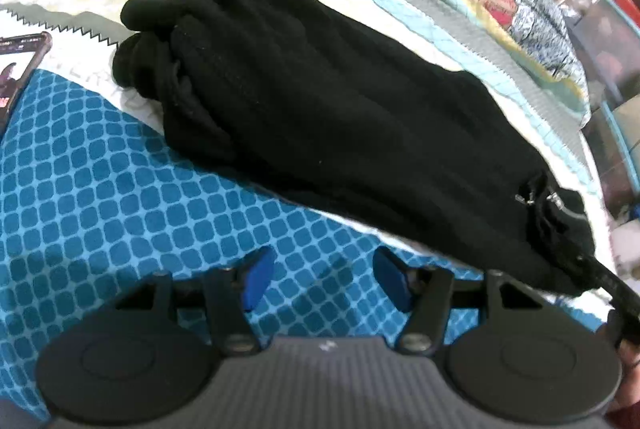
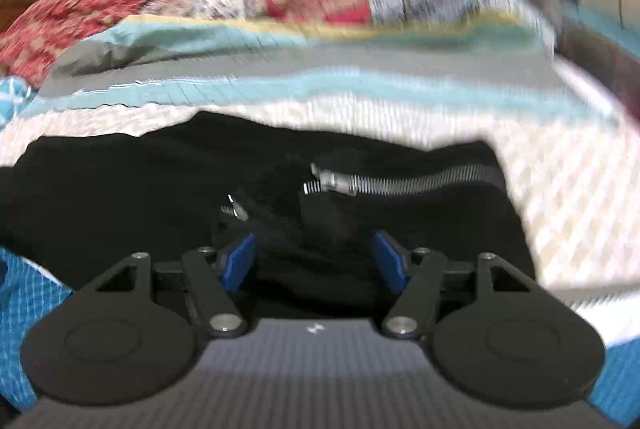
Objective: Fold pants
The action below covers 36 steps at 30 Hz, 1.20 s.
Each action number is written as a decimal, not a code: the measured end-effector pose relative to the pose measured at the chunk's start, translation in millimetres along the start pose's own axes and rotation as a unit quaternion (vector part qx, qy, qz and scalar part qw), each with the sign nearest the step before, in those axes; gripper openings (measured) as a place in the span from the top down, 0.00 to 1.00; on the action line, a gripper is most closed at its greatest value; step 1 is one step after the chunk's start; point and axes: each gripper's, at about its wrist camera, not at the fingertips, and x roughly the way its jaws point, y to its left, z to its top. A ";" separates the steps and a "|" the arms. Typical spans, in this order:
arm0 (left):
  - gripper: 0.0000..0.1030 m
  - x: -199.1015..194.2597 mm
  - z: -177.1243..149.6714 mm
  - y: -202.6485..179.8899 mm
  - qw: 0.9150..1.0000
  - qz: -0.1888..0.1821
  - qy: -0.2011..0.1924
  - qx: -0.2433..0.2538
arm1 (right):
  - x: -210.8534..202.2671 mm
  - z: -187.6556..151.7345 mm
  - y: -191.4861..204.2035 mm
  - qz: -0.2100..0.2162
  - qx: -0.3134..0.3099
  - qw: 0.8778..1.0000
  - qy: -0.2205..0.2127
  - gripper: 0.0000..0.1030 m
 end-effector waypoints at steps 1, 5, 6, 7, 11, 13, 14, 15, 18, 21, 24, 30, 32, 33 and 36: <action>0.45 0.7 -0.8 -1.5 1.000 0.006 0.001 0.004 | 10.5 -3.4 -6.4 0.005 0.031 0.999 0.029 0.43; 0.45 0.1 -3.1 -8.7 1.000 0.022 0.003 0.017 | 12.5 -8.1 -9.4 0.002 0.083 0.996 0.033 0.43; 0.45 0.1 -3.2 -11.6 0.999 0.026 0.003 0.021 | 6.3 -5.2 -5.1 -0.002 0.090 0.995 0.031 0.43; 0.45 -0.6 -3.6 -13.5 0.999 0.030 0.003 0.024 | -1.1 -4.2 0.0 -0.002 0.095 0.995 0.024 0.43; 0.44 0.7 -4.3 -25.9 0.998 0.045 0.002 0.041 | -34.3 -9.8 31.8 0.041 0.111 0.993 -0.019 0.37; 0.44 1.7 -6.0 -31.0 0.997 0.052 0.000 0.051 | -34.6 -16.7 53.7 0.075 0.112 0.991 -0.007 0.37; 0.44 2.5 -6.7 -33.2 0.997 0.054 -0.001 0.054 | -30.9 -20.5 64.9 0.090 0.114 0.989 0.005 0.38; 0.44 2.0 -7.4 -32.2 0.997 0.054 -0.001 0.056 | -25.5 -24.7 75.3 0.111 0.117 0.987 0.021 0.38; 0.44 0.8 -9.2 -31.6 0.997 0.053 -0.003 0.054 | -6.6 -27.6 103.1 0.143 0.107 0.982 0.065 0.43; 0.44 -2.0 -10.2 -26.8 0.997 0.050 -0.007 0.054 | 6.2 -26.3 131.4 0.176 0.081 0.977 0.094 0.57; 0.44 -7.1 -10.3 -19.9 0.998 0.042 -0.012 0.049 | 13.5 -23.9 151.1 0.193 0.057 0.973 0.110 0.81; 0.22 -40.9 4.9 17.1 0.998 0.013 -0.068 -0.007 | 18.7 -39.4 170.1 0.188 0.047 0.970 0.148 0.86; 0.14 -49.2 14.4 40.1 0.995 0.020 -0.087 -0.054 | 20.1 -39.2 170.8 0.186 0.047 0.970 0.151 0.86; 0.14 -50.0 19.2 48.8 0.994 0.021 -0.087 -0.071 | 21.2 -40.0 172.3 0.184 0.046 0.970 0.152 0.86; 0.12 -48.8 32.8 71.1 0.990 0.006 -0.082 -0.116 | 25.4 -42.8 180.7 0.178 0.046 0.971 0.153 0.85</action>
